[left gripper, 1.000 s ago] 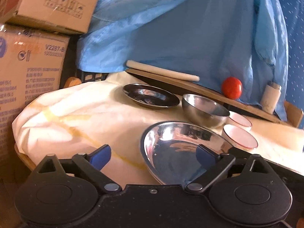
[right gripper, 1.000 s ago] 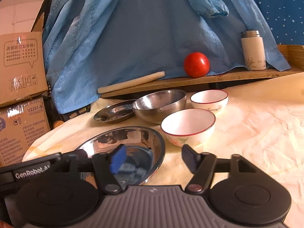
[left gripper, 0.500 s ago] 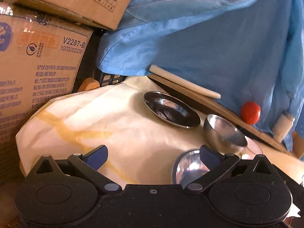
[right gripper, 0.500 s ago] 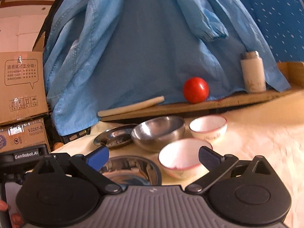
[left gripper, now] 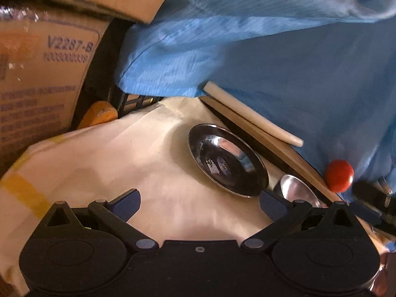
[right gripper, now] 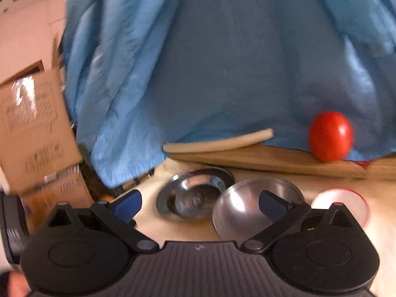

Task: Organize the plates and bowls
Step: 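Reach both grippers to the small dark steel plate and close on its rim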

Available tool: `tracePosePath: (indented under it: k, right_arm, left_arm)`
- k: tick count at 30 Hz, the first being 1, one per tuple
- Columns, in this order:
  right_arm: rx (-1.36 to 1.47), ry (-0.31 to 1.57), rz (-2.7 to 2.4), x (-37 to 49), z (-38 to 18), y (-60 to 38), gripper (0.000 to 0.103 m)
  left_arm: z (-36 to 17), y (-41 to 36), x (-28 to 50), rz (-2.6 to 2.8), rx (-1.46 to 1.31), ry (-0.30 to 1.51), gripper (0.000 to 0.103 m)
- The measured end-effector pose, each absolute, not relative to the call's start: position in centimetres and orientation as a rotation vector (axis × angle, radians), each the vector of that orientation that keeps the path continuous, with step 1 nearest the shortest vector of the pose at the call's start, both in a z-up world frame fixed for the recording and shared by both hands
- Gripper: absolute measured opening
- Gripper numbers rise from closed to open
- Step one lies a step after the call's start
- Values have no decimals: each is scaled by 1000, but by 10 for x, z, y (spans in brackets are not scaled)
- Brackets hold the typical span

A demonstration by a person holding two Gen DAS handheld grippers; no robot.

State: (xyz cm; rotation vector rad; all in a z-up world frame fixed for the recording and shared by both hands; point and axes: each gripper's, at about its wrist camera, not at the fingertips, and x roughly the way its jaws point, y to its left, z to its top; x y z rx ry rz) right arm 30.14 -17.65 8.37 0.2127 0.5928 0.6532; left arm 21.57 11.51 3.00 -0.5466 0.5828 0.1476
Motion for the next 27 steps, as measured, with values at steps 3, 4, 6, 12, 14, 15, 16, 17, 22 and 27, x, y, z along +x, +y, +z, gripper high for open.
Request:
tracePosePath:
  k: [3, 4, 6, 12, 14, 15, 16, 17, 22, 27]
  right_arm:
    - [272, 666, 695, 339, 86, -167, 103]
    - [280, 686, 701, 349, 85, -163, 103]
    - [286, 728, 715, 370, 83, -154, 103]
    - [307, 842, 737, 409, 67, -130, 103]
    - [294, 862, 738, 415, 62, -124, 103]
    - [295, 875, 734, 419, 60, -121, 103]
    - [296, 886, 732, 422, 58, -120, 103]
    - [295, 897, 734, 425, 57, -118, 103]
    - [296, 932, 733, 440, 48, -109, 103]
    - [279, 976, 731, 448, 39, -101, 103]
  left_arm:
    - [26, 120, 231, 155, -595, 613, 102]
    - [24, 121, 236, 156, -608, 623, 102]
    - [22, 122, 244, 164, -626, 636, 102]
    - [23, 126, 261, 248, -644, 589, 102]
    - [21, 127, 267, 264, -643, 580, 102]
    - [21, 128, 270, 268, -644, 581, 102]
    - [20, 128, 273, 272, -644, 579, 102]
    - [20, 127, 275, 276, -640, 575, 102]
    - [16, 122, 282, 279, -585, 569, 102]
    - [11, 118, 288, 249, -550, 568, 102]
